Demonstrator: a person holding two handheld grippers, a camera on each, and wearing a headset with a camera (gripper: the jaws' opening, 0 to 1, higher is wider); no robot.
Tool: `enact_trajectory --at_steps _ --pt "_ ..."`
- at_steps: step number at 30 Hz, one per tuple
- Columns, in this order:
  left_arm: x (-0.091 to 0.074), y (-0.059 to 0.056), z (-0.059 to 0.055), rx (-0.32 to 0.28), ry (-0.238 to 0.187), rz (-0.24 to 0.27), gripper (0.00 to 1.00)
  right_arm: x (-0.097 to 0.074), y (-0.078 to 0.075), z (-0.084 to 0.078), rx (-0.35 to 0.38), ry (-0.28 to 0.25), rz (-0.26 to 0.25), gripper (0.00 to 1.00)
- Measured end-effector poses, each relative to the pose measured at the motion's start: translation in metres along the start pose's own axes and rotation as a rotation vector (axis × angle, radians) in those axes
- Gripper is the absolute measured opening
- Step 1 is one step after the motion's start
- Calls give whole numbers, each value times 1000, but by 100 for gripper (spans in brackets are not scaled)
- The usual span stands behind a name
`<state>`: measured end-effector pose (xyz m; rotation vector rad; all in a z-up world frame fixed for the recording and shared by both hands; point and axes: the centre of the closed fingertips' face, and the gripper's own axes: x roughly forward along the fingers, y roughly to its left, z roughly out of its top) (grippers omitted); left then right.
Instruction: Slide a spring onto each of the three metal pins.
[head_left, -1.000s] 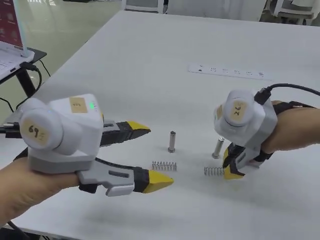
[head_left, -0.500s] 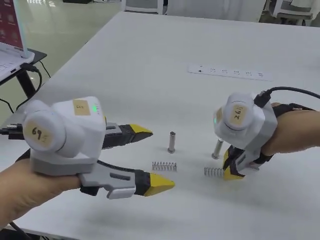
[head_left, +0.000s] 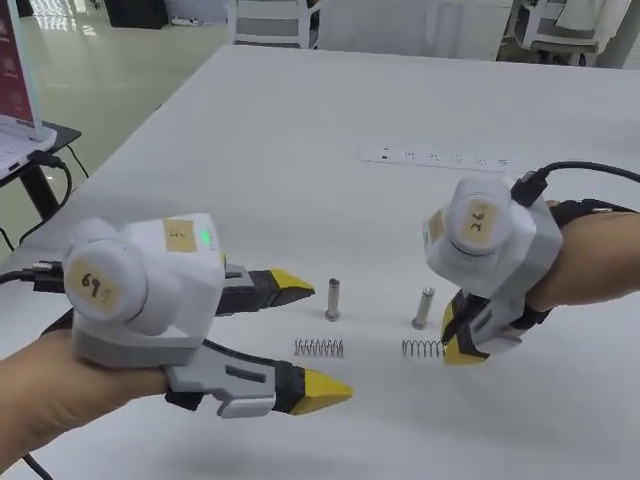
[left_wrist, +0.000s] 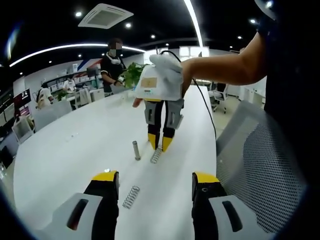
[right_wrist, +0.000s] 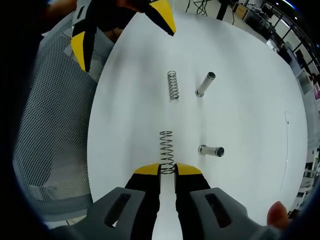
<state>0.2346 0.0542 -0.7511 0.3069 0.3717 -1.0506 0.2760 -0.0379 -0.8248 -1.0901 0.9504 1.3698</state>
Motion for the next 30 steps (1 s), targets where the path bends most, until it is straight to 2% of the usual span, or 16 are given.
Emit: enact_trajectory --at_steps 7,17,25,30 --pt "7 -4 11 42 9 -38 50 -14 10 1 16 -18 -4 8" --pt "31 -16 32 99 7 -117 43 -36 20 6 14 -30 -25 8" --pt "48 -23 35 118 23 -151 38 -46 23 10 6 -31 -42 8" --pt "55 -26 34 123 17 -146 29 -50 26 13 2 -32 -42 8"
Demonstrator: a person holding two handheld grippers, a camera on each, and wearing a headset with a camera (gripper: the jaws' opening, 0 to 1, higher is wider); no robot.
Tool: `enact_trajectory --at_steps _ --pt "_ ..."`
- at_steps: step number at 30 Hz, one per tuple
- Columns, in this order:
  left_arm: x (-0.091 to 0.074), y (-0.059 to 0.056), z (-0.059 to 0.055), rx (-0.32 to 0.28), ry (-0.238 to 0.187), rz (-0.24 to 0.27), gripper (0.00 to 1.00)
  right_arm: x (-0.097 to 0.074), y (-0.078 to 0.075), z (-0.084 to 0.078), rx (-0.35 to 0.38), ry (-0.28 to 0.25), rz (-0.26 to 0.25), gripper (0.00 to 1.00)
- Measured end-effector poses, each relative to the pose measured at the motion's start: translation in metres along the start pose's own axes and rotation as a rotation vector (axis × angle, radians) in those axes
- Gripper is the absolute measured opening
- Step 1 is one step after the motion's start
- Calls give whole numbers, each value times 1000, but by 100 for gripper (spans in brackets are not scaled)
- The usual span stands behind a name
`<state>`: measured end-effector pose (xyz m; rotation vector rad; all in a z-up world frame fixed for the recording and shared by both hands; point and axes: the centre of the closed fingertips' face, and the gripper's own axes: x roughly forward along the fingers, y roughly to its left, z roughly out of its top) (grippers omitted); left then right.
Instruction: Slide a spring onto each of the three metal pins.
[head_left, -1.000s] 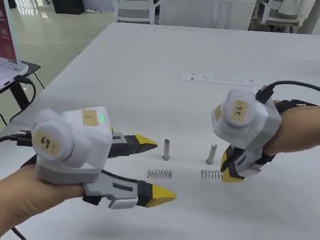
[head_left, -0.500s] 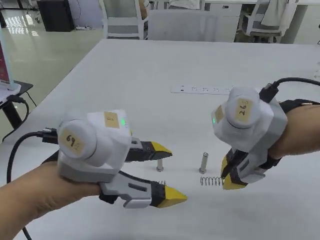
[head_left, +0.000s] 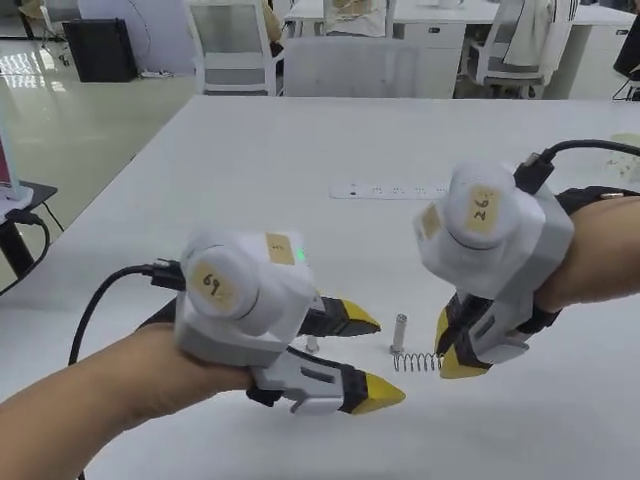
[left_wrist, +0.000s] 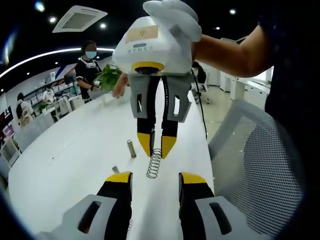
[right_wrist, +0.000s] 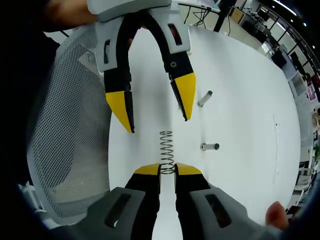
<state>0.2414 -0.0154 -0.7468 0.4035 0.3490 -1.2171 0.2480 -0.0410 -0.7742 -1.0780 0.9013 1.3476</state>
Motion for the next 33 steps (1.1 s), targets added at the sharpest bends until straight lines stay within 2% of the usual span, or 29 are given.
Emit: enact_trajectory --at_steps 11,22,29,33 --pt "6 -7 -11 -16 -7 -8 20 0 8 11 -26 11 20 8" --pt "8 -7 -12 -3 -27 -15 10 5 10 17 -39 25 38 8" --pt "8 -5 -14 19 -24 -10 4 7 12 18 -42 34 47 8" --pt "8 -6 -16 28 -20 -10 3 7 12 19 -43 35 45 8"
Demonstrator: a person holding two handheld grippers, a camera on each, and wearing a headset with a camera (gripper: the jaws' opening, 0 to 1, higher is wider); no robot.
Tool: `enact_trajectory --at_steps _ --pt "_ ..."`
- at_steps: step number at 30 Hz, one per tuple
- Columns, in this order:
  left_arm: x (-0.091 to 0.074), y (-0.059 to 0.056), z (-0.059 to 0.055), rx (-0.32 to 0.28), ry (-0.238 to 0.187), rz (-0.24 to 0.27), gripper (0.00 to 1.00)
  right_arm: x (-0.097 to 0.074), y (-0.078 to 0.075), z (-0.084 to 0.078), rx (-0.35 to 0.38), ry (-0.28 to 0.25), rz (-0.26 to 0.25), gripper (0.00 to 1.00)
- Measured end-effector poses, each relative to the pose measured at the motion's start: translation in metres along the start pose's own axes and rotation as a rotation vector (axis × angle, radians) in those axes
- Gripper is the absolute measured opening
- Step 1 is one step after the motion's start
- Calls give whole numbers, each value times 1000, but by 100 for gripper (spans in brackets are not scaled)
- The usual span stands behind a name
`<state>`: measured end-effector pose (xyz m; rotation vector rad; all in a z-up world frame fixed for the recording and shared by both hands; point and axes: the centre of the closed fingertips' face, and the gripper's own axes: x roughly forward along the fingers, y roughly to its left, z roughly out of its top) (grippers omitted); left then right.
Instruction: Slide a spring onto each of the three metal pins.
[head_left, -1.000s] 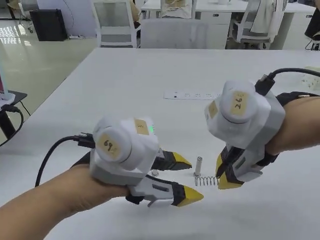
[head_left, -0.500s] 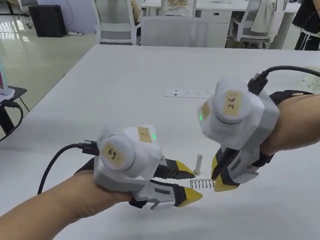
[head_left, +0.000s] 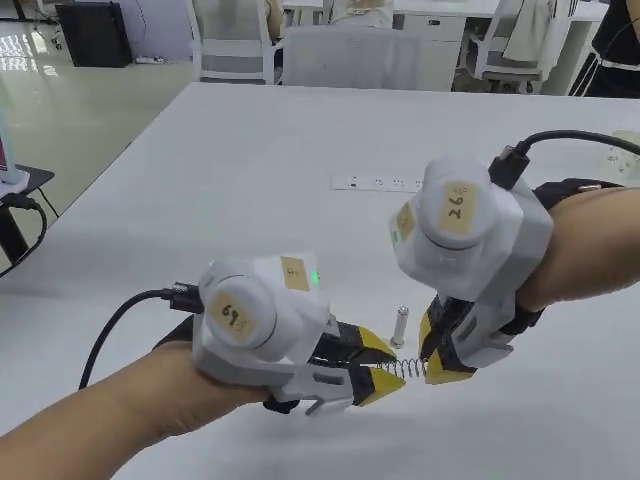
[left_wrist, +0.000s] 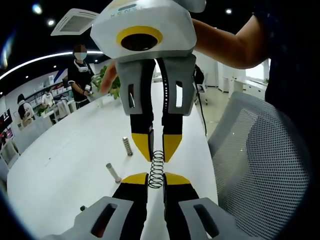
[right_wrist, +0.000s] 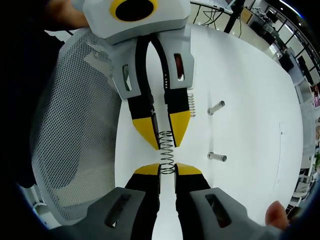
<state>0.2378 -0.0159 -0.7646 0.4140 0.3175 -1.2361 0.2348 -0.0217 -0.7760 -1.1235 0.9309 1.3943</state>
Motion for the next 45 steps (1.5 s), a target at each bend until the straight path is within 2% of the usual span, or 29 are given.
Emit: enact_trajectory --at_steps 10,18,26,35,39,45 --pt "0 1 -2 8 10 7 3 -11 -1 7 -5 -18 -21 8" --pt "0 0 -6 8 24 5 3 -24 3 24 -20 -77 -30 8" --pt "-1 0 -3 4 13 4 3 -29 5 37 -51 -100 -45 8" --pt "-3 2 -1 15 0 14 2 -30 3 38 -51 -105 -52 9" --pt "-3 3 3 5 -16 13 2 -29 2 38 -38 -117 -49 13" --pt "-4 2 4 -6 -28 11 2 -25 0 36 -26 -127 -45 12"
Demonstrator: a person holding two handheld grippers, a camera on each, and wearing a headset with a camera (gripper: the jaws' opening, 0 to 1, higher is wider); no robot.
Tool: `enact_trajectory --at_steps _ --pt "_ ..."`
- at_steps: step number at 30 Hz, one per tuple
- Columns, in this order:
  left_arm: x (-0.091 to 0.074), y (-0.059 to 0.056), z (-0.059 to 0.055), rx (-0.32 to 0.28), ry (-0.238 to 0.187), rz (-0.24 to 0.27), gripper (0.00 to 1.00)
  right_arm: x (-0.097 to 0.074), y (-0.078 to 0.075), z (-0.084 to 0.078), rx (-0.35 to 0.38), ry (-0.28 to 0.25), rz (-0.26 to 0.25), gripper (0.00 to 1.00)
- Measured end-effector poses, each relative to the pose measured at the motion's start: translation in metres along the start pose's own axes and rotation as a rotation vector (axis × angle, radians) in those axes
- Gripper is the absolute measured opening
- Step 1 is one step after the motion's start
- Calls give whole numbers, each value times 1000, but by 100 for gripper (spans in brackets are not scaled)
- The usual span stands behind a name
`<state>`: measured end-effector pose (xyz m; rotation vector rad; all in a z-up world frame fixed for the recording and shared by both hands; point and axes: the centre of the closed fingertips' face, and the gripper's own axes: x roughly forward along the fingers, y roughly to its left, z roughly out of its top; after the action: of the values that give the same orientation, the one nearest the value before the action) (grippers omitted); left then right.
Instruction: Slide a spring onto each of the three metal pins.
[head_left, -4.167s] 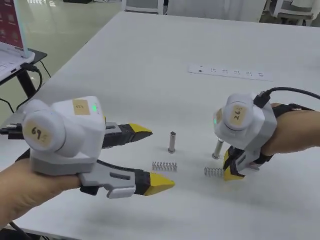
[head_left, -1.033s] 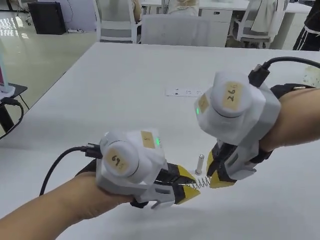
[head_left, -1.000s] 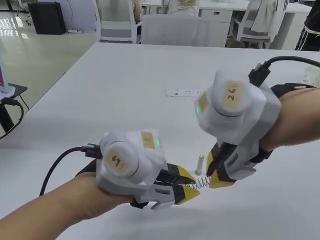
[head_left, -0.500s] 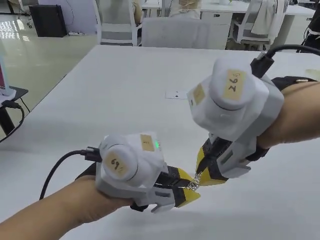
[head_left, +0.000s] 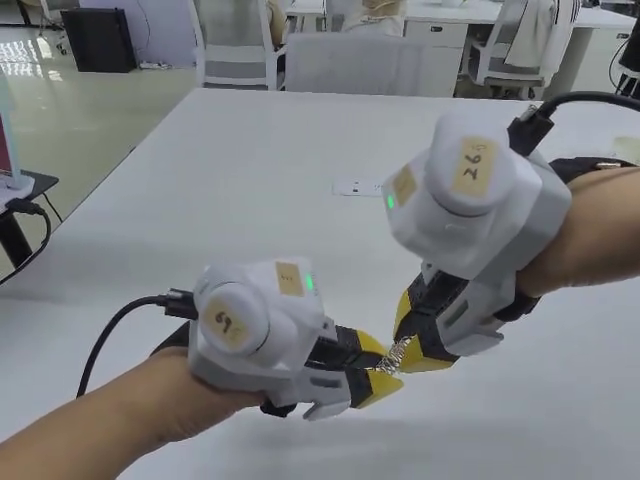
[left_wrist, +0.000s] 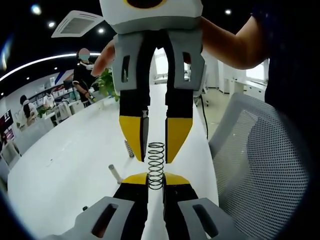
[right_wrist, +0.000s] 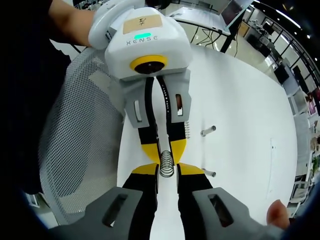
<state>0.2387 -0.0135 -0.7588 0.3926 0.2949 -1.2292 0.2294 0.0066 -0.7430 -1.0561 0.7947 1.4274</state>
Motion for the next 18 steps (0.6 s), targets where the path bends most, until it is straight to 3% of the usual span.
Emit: enact_trajectory --at_steps 11,18 --pt "-2 3 8 -35 -45 0 2 4 -1 2 13 -19 6 10" --pt "-3 4 7 -42 -47 6 2 4 -2 3 15 -27 11 9"
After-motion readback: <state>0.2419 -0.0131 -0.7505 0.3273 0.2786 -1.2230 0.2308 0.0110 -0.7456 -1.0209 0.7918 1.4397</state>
